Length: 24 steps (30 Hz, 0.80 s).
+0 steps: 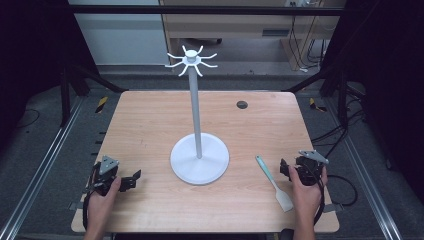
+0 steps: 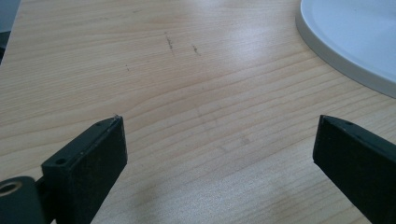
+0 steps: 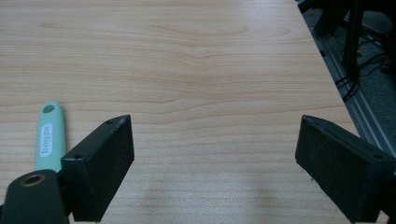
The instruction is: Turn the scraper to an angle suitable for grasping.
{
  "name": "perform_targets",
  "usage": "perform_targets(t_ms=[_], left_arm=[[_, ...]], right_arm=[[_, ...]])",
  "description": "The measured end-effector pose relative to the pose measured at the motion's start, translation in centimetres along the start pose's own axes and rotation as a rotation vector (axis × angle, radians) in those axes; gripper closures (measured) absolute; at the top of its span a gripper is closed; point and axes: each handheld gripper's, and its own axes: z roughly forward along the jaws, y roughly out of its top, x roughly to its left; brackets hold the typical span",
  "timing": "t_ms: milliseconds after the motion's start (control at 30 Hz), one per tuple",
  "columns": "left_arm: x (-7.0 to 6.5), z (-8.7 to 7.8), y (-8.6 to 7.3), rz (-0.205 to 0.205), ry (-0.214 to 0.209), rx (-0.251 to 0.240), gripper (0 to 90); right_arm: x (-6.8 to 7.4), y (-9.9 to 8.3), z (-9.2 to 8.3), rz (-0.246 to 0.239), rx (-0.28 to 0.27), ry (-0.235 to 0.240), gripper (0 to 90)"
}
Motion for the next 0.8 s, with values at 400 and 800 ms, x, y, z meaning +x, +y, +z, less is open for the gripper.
perform_targets(t_ms=[400,800], left_arm=[[0.0,-0.3,-0.1,0.005,0.003,-0.010,2.6],[-0.2,-0.5,0.0,0.025,0.012,-0.011,2.7]], right_arm=[[1.2,0.4,-0.5,-0.028,-0.031,-0.005,22.3],[3.6,1.0,-0.7,-0.122,-0.029,0.078,49.8]])
